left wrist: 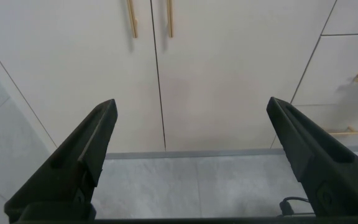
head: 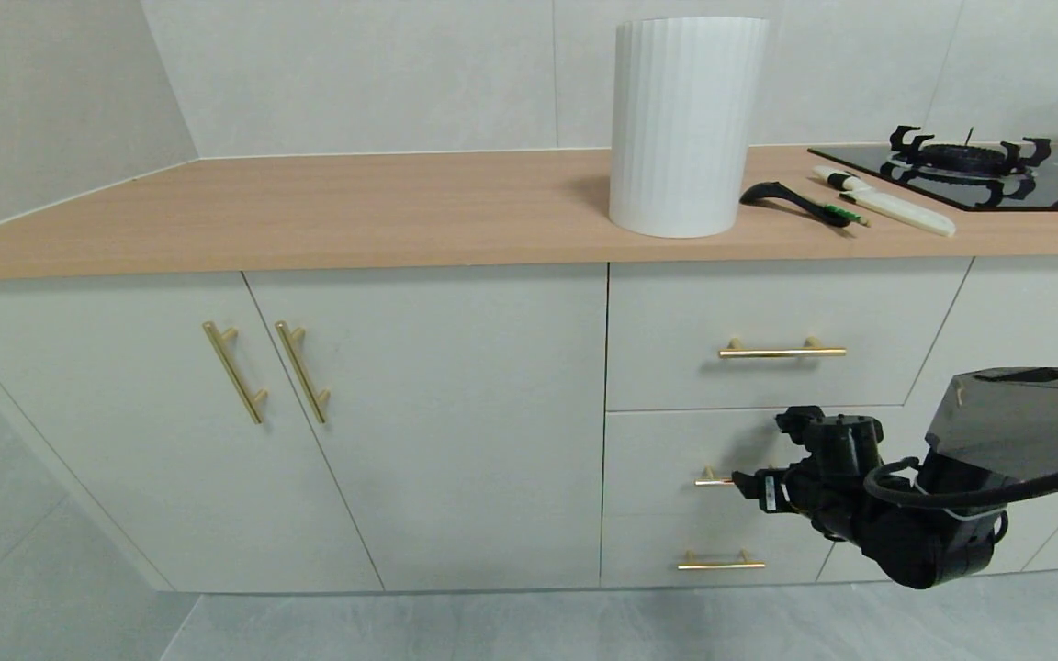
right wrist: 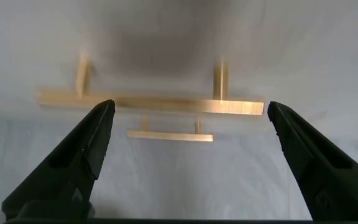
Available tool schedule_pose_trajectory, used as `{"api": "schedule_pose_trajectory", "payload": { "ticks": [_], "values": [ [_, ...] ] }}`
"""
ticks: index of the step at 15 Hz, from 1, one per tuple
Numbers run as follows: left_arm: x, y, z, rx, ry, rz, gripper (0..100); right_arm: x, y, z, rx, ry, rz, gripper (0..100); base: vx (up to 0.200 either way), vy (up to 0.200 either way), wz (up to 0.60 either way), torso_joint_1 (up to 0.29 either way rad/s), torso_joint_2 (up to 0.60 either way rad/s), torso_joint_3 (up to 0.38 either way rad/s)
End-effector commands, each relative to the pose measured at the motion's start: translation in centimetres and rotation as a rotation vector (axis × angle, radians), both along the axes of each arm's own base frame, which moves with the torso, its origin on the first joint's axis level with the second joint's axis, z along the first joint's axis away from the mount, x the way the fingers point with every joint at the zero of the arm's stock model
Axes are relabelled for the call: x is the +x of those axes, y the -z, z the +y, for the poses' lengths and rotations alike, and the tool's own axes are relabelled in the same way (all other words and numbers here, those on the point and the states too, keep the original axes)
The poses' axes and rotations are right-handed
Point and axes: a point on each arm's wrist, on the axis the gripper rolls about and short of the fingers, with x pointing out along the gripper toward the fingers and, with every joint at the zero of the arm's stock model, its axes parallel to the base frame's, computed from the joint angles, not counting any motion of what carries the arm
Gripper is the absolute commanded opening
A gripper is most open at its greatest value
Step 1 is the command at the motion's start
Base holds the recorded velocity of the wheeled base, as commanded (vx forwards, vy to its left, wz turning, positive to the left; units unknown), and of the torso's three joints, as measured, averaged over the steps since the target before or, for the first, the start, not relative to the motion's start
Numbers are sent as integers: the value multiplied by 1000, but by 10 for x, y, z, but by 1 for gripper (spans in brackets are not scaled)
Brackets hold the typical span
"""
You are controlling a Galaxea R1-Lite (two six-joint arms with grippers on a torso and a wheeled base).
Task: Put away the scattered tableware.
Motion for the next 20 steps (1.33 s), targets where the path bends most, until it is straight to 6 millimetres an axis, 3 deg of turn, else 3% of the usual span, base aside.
{"api": "schedule_pose_trajectory", "payload": {
  "ticks": [1, 9, 20],
  "values": [
    [0, 0, 0, 0, 0, 0, 100, 6, -7, 1, 9, 1, -34, 100, 0, 0, 0, 0, 0, 0],
    [0, 0, 0, 0, 0, 0, 100, 21, 17, 5, -3, 3, -19, 100, 0, 0, 0, 0, 0, 0],
    [0, 0, 0, 0, 0, 2, 100, 19, 14, 3, -16, 10, 41, 100, 0, 0, 0, 0, 0, 0]
  ]
}}
